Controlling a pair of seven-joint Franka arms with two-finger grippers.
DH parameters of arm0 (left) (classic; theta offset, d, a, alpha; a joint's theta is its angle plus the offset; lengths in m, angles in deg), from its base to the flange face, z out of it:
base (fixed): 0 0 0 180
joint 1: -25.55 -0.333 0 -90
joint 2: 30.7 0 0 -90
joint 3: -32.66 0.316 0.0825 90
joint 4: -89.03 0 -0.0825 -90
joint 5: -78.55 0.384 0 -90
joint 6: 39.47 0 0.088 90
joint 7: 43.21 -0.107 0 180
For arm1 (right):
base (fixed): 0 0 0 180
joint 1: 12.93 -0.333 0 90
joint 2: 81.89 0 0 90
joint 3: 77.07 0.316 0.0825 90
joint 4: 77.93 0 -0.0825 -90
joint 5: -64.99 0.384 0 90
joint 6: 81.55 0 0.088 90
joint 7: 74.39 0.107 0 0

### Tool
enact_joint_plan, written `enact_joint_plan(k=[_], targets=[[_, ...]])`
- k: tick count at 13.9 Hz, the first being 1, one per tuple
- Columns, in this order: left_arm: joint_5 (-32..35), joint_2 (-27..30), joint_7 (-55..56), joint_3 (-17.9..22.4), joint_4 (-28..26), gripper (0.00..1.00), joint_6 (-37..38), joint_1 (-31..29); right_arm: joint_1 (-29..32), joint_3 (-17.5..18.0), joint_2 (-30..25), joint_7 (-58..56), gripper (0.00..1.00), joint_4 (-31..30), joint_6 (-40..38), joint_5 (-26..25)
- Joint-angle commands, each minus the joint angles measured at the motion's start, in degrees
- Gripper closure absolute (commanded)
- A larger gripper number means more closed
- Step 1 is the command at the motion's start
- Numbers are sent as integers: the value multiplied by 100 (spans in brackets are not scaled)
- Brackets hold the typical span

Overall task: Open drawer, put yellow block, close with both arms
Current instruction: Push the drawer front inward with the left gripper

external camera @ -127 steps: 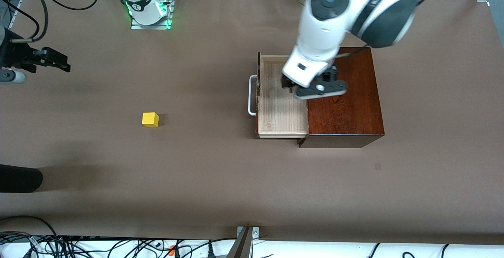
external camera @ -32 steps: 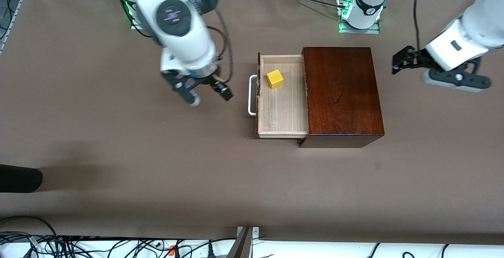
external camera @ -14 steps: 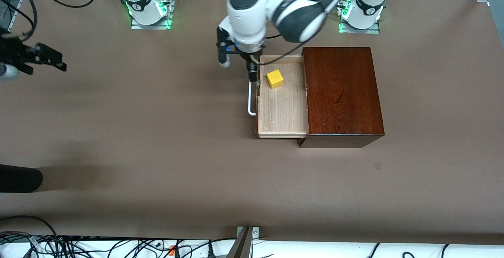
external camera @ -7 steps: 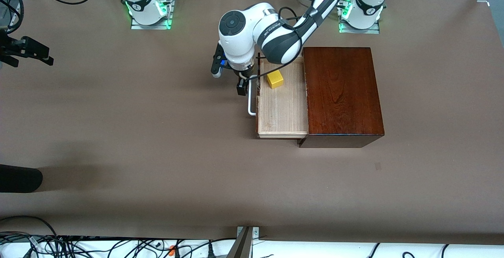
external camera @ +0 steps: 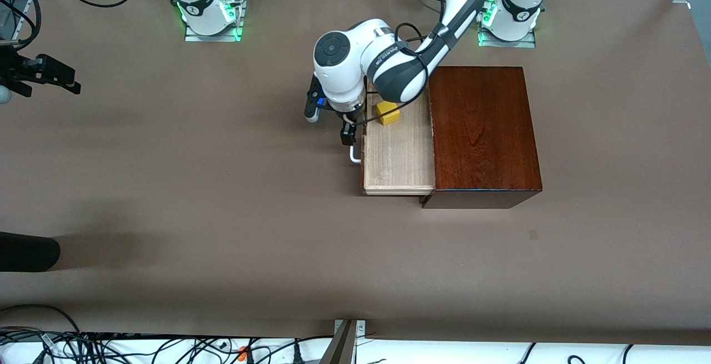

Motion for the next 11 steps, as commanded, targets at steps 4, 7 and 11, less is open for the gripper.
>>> enact_joint_plan(k=[4, 7, 11], targets=[[138, 153, -149, -21, 56, 0, 651, -146, 80, 95, -34, -20, 0, -1, -57, 7], [146, 267, -149, -21, -32, 0, 950, -155, 80, 86, -34, -20, 0, -10, -101, 16], [146, 539, -79, -12, -488, 0, 1144, -295, 80, 86, -34, -20, 0, -10, -145, 16]])
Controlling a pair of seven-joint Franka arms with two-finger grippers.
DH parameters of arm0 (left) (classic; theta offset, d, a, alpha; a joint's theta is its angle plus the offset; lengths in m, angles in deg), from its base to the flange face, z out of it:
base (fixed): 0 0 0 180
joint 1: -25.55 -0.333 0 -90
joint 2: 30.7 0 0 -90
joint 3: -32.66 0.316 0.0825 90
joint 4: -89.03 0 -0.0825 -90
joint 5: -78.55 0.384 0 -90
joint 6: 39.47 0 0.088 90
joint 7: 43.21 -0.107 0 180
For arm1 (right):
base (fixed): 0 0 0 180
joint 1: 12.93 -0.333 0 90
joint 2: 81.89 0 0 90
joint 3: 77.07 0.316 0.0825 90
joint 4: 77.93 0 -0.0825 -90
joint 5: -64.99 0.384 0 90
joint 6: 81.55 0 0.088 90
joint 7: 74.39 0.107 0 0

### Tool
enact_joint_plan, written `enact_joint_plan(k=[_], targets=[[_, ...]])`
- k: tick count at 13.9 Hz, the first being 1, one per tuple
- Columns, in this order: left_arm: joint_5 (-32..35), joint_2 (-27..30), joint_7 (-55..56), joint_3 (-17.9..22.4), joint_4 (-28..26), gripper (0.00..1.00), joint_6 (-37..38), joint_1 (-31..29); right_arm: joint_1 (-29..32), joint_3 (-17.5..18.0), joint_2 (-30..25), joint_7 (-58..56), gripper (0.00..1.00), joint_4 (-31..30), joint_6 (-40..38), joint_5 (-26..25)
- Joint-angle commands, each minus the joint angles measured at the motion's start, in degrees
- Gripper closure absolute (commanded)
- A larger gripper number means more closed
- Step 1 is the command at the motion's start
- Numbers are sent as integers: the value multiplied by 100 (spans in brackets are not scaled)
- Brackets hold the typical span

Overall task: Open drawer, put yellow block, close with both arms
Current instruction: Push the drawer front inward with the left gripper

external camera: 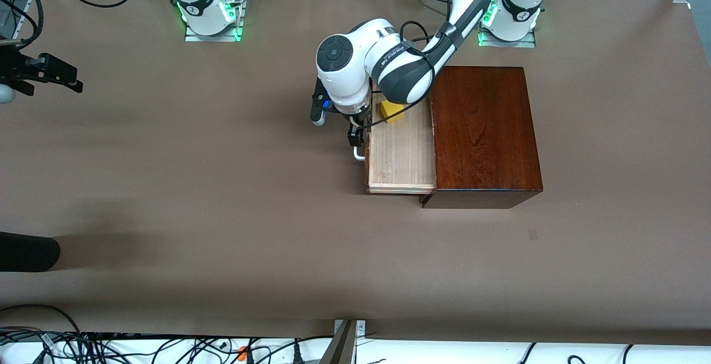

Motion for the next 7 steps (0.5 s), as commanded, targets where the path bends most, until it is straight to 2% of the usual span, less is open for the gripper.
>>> enact_joint_plan(k=[1, 7], targets=[[148, 549, -145, 39, -678, 0, 684, -240, 89, 59, -34, -20, 0, -10, -49, 16], [148, 549, 337, 39, -687, 0, 860, -240, 89, 59, -34, -20, 0, -10, -57, 24]])
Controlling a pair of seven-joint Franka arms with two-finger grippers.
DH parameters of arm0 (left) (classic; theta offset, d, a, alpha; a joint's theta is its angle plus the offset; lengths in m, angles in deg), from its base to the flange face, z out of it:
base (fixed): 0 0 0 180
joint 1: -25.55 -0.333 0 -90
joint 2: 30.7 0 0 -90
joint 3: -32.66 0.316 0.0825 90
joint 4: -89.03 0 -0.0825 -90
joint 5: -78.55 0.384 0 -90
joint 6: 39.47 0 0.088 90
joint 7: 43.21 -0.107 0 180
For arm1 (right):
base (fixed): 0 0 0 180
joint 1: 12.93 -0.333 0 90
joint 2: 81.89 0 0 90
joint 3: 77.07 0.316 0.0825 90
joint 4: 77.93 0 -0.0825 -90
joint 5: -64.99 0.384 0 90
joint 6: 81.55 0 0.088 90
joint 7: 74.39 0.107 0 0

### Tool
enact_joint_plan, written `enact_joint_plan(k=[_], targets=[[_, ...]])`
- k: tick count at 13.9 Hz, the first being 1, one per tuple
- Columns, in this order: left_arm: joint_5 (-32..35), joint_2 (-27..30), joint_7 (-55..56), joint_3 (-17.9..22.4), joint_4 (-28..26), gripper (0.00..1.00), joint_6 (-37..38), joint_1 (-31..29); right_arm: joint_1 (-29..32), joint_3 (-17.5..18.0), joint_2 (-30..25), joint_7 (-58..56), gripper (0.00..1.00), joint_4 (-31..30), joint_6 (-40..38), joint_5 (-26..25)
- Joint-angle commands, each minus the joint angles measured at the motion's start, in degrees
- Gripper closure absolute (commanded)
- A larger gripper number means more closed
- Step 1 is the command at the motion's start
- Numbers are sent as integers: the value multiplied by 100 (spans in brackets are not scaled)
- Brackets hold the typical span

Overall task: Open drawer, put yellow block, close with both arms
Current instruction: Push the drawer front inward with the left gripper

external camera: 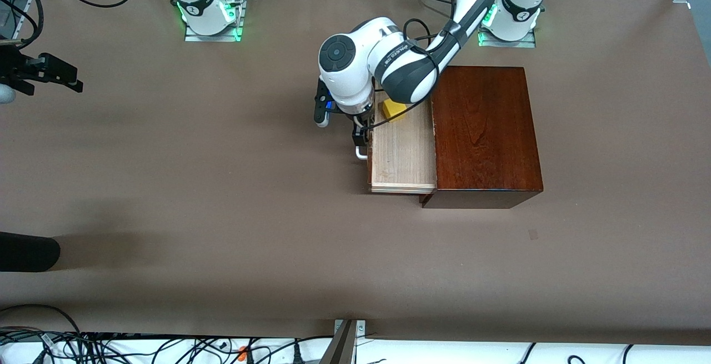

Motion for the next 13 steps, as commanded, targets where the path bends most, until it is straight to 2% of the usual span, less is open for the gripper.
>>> enact_joint_plan(k=[1, 10, 13], targets=[[147, 463, 343, 44, -640, 0, 683, -123, 89, 60, -34, -20, 0, -10, -53, 59], [156, 542, 635, 61, -842, 0, 982, -228, 89, 33, -34, -20, 0, -19, -62, 59], [349, 647, 626, 44, -1008, 0, 1000, -272, 89, 25, -34, -20, 0, -10, -62, 59]])
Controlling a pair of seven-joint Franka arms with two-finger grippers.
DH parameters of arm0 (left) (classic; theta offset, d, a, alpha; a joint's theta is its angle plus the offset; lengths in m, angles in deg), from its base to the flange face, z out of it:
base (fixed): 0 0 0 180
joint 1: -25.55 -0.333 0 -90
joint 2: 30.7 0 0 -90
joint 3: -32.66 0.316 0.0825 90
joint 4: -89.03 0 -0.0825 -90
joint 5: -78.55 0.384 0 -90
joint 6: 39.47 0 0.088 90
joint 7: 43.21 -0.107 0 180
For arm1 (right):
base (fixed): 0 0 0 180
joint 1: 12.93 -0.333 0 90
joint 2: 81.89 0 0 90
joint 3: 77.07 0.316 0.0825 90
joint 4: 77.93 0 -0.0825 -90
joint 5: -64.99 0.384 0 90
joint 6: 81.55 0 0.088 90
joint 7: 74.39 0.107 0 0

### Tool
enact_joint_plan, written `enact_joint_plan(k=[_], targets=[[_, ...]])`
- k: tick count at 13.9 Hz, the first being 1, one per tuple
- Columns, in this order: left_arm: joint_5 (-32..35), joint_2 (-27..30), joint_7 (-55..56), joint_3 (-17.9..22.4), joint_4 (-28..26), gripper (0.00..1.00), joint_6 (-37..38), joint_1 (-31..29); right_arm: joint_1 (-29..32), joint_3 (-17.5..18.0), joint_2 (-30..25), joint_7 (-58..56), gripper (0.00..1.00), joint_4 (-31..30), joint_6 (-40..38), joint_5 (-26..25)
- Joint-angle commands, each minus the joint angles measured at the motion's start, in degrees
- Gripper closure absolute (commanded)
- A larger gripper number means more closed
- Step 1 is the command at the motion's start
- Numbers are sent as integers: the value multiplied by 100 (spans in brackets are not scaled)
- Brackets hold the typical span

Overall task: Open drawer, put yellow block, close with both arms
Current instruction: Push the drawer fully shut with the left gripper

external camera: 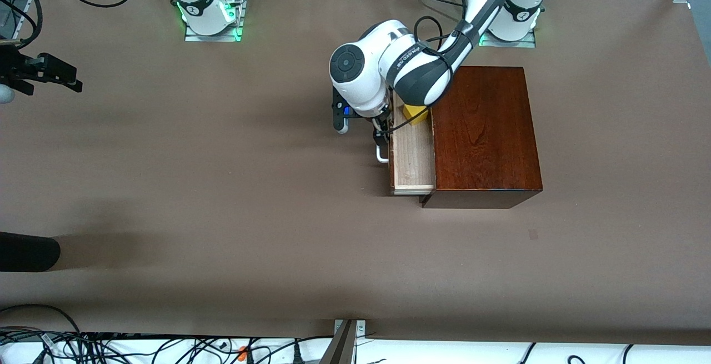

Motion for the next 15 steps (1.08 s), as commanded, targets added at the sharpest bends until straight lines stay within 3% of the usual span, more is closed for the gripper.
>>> enact_joint_plan(k=[1, 9, 15], targets=[[206, 444, 215, 1, -743, 0, 428, -117, 73, 31, -35, -21, 0, -10, -56, 56], [373, 760, 136, -8, -1243, 0, 489, -407, 73, 23, -35, -21, 0, -28, -56, 91], [373, 787, 145, -8, -1279, 0, 682, -687, 73, 23, -35, -21, 0, -28, -56, 126]])
